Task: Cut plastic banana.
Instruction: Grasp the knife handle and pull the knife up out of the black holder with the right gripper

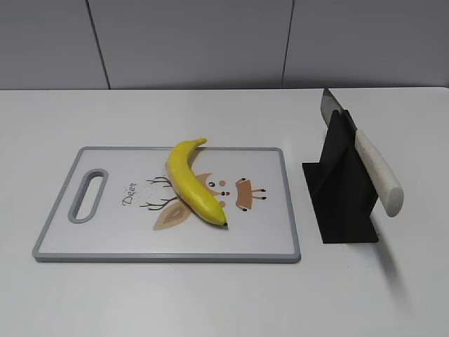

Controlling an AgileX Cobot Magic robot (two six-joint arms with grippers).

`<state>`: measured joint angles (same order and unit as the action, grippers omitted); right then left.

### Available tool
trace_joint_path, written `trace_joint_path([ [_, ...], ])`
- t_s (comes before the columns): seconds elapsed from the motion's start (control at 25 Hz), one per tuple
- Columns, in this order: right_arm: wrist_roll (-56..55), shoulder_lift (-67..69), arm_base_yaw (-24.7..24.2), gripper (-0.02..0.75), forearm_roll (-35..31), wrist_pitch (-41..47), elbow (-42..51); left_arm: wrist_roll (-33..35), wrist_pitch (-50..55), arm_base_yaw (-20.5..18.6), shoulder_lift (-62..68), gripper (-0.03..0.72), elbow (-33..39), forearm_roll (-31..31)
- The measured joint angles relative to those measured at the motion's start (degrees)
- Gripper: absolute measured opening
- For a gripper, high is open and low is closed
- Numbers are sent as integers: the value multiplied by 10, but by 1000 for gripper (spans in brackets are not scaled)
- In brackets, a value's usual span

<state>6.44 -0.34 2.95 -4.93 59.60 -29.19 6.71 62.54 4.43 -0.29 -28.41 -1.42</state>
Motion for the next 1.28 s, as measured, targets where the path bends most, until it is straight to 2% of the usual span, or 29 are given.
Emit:
trace_joint_path([
  [1.28, 0, 0, 0, 594, -1, 0, 0, 0, -1, 0, 0, 521, 0, 0],
])
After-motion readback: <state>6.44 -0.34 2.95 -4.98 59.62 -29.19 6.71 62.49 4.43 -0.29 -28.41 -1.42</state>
